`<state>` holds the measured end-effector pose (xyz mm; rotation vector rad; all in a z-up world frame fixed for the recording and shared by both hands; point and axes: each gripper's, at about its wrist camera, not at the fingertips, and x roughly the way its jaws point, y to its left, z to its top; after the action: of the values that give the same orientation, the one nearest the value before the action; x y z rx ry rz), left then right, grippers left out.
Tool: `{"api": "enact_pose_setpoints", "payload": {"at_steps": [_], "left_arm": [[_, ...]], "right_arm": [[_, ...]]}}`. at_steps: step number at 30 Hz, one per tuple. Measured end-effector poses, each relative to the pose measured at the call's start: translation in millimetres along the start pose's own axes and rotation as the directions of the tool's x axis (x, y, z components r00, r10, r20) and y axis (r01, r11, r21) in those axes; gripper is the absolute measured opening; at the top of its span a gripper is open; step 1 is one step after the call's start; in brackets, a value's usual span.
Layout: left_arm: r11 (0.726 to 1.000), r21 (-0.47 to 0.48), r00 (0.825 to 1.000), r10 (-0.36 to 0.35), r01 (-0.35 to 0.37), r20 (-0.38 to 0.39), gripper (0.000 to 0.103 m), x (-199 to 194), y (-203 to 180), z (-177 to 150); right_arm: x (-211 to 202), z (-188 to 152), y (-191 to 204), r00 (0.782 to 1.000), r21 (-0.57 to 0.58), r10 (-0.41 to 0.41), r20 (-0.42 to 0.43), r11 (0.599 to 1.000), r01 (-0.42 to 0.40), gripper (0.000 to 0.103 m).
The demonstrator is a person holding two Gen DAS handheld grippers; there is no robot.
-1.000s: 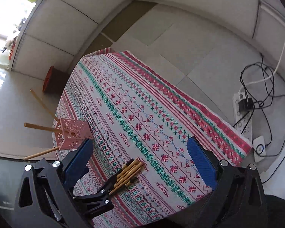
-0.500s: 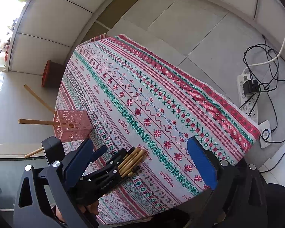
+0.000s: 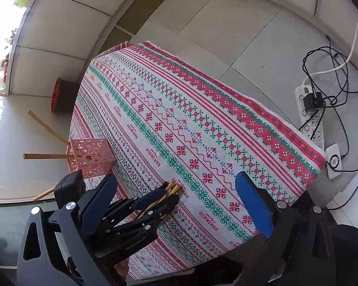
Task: Organize utensils
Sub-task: 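Grasp a black chopstick with the left gripper while the right gripper approaches the pile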
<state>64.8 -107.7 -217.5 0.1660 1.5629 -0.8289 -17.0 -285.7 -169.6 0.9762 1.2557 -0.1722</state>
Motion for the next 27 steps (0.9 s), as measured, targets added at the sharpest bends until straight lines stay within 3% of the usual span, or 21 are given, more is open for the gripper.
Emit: {"api": "enact_pose_setpoints", "payload": {"at_steps": [3,9,11,13,19,21,23,24,27], "left_arm": [[1.0,-0.011,1.0,0.028,-0.028,0.005,0.03,-6,13,3],[0.986,0.039,0.987,0.162,-0.163,0.016,0.026,-20,20,1],[0.976,0.056,0.978,0.21,-0.21,0.015,0.021,-17,14,6],[0.95,0.092,0.955,0.297,-0.297,0.016,0.019,-12,12,5],[0.934,0.116,0.941,0.334,-0.338,0.057,0.02,-14,-1,8],[0.941,0.093,0.944,0.316,-0.324,0.091,0.026,-28,-8,12],[0.932,0.066,0.93,0.347,-0.356,0.123,0.053,-39,-11,13],[0.922,0.056,0.918,0.374,-0.384,0.134,0.061,-42,-10,13],[0.913,0.03,0.909,0.401,-0.407,0.111,0.058,-41,-5,14]], "right_arm": [[0,0,-1,1.0,0.001,-0.007,0.002,1.0,0.007,0.096],[2,0,-2,1.0,0.007,-0.011,-0.006,1.0,0.011,0.096],[2,0,-2,1.0,0.007,-0.012,-0.005,1.0,0.012,0.096],[1,1,-3,1.0,0.012,-0.011,-0.003,1.0,0.011,0.096],[2,1,-5,1.0,0.019,-0.012,-0.004,1.0,0.012,0.096],[1,2,-5,1.0,0.021,-0.012,0.0,1.0,0.012,0.096],[1,2,-5,1.0,0.022,-0.01,-0.002,1.0,0.01,0.096],[2,1,-5,1.0,0.02,-0.011,-0.004,1.0,0.011,0.096],[4,0,-4,1.0,0.012,-0.014,-0.012,1.0,0.014,0.096]]}}
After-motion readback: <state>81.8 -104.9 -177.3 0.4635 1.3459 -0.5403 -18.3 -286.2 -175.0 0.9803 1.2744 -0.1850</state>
